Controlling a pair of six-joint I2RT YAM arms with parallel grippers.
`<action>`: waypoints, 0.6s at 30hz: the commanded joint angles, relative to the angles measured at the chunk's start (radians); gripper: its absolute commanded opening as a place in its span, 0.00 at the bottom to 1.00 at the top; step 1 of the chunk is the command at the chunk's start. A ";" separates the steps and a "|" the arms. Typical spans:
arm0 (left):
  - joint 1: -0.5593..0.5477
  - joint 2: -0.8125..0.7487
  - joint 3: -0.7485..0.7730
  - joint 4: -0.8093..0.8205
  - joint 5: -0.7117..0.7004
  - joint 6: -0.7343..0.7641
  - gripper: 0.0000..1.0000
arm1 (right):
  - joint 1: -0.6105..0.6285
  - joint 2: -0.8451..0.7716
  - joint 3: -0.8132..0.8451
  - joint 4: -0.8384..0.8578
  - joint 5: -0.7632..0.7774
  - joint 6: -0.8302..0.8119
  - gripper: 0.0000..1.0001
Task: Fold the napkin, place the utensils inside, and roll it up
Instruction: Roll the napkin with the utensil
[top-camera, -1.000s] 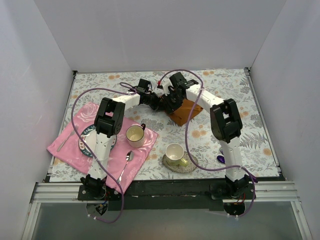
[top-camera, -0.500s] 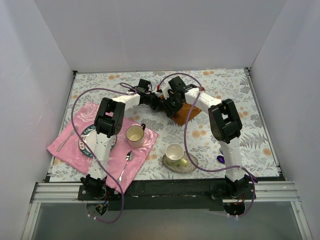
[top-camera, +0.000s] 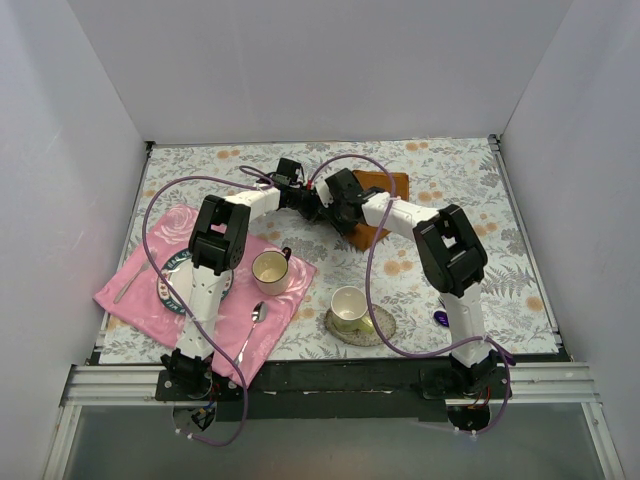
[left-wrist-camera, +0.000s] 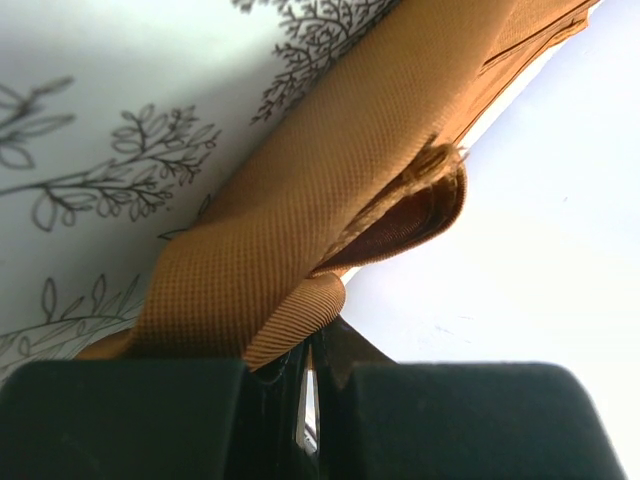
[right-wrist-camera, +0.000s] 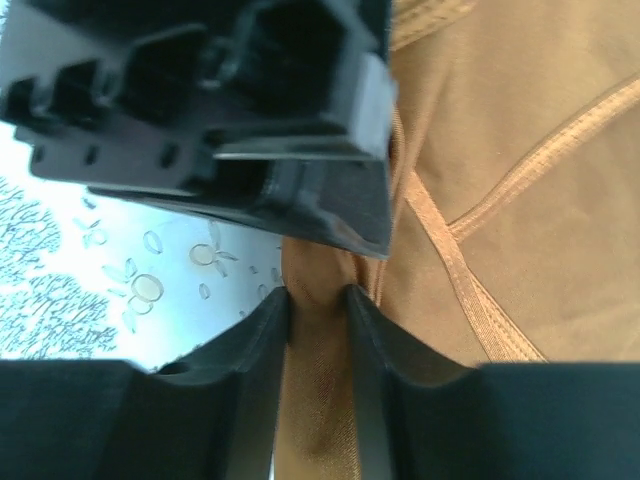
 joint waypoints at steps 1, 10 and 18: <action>-0.002 0.018 -0.007 -0.058 -0.015 -0.003 0.00 | -0.022 0.080 -0.089 -0.082 0.162 0.022 0.32; 0.039 -0.041 0.041 -0.044 0.000 -0.008 0.06 | -0.022 0.072 -0.115 -0.083 0.052 -0.003 0.02; 0.108 -0.090 0.188 -0.152 -0.046 0.053 0.34 | -0.030 0.082 -0.062 -0.137 -0.187 -0.003 0.01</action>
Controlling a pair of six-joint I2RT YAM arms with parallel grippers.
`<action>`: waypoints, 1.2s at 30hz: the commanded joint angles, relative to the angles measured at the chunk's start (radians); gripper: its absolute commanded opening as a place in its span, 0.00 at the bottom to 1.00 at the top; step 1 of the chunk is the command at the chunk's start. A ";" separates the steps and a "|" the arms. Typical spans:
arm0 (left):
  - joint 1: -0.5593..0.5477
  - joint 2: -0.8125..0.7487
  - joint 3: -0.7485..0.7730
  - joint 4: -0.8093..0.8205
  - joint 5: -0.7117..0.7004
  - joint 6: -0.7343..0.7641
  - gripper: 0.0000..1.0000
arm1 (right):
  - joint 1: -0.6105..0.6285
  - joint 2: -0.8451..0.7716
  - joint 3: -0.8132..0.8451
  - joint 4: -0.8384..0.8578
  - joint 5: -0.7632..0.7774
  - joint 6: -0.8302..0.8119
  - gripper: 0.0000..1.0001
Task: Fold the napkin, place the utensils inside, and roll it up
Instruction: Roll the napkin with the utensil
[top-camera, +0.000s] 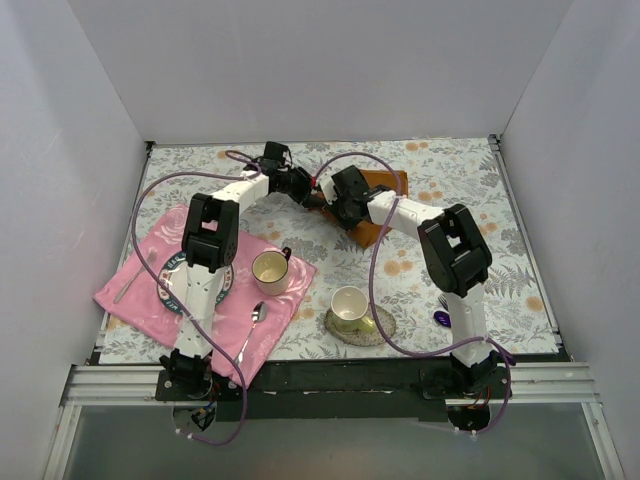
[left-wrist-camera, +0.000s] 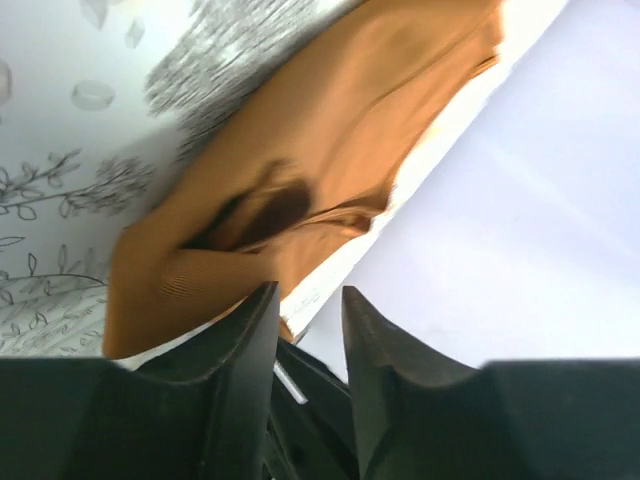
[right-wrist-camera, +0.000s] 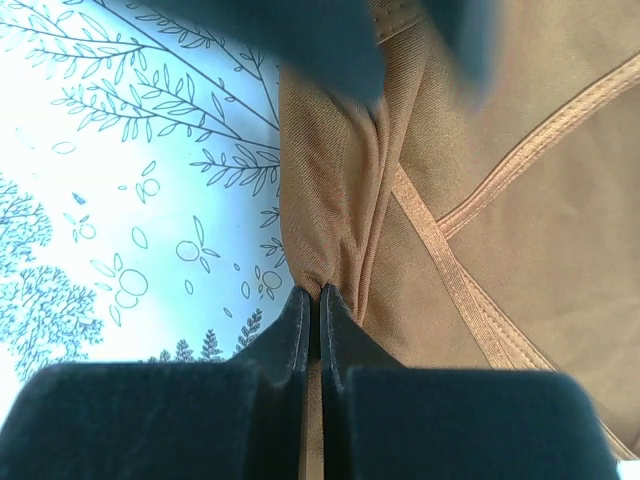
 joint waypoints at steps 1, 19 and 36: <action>0.051 -0.110 0.086 -0.085 -0.042 0.048 0.37 | -0.018 0.114 -0.018 -0.198 -0.201 0.012 0.01; 0.032 -0.321 -0.113 -0.300 -0.298 0.249 0.35 | -0.118 0.145 -0.005 -0.203 -0.536 0.089 0.01; 0.029 -0.254 -0.182 -0.305 -0.380 0.278 0.09 | -0.119 0.171 0.026 -0.238 -0.485 0.059 0.01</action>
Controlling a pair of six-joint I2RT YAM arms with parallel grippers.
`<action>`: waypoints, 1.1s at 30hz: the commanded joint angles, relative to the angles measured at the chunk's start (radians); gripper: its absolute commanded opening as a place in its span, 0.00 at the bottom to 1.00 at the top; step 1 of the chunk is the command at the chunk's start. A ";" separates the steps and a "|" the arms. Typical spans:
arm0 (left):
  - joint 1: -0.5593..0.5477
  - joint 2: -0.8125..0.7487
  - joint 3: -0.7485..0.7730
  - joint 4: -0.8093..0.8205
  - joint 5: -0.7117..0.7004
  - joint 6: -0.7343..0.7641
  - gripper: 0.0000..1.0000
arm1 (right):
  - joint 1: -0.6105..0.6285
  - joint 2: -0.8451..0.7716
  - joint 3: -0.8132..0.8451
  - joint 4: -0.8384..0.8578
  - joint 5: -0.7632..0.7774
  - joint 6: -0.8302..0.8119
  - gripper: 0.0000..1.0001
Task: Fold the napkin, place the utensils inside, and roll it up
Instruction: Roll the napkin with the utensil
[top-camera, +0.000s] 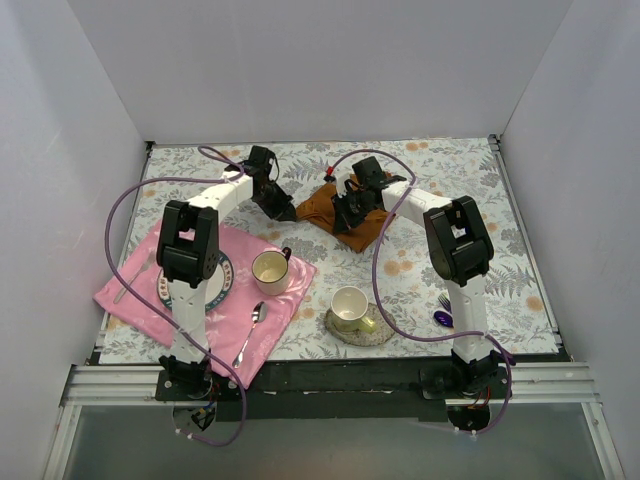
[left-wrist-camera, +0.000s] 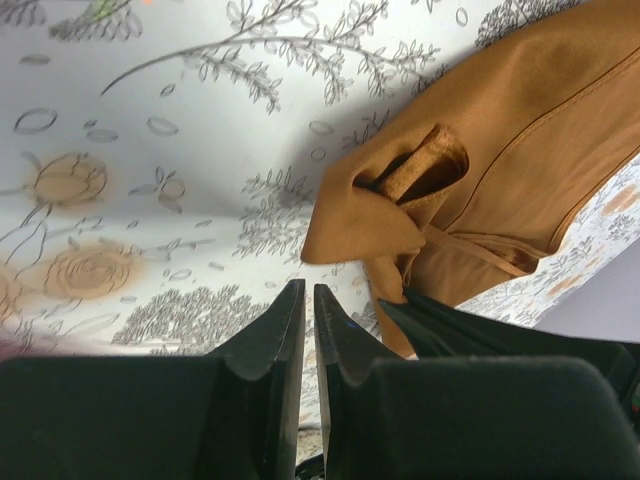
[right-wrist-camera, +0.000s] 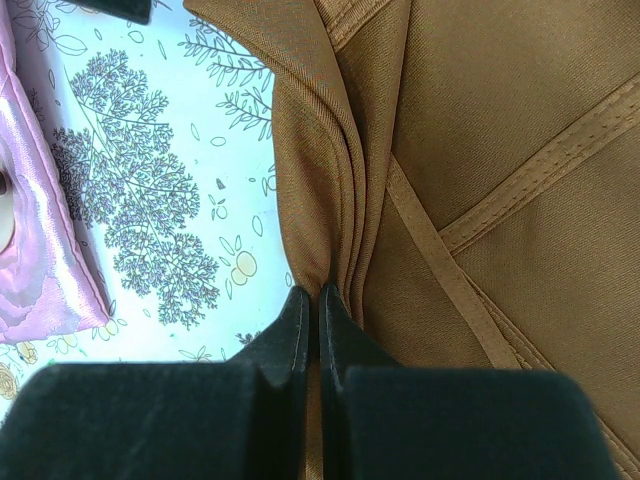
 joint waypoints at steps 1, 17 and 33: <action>0.000 0.050 0.060 -0.007 0.018 0.012 0.09 | 0.016 0.093 -0.049 -0.166 0.067 -0.029 0.01; 0.000 0.085 0.035 0.076 0.093 -0.016 0.14 | 0.016 0.108 -0.024 -0.179 0.071 -0.034 0.01; 0.000 0.107 0.109 0.171 0.121 -0.056 0.16 | 0.016 0.128 -0.006 -0.204 0.088 -0.054 0.01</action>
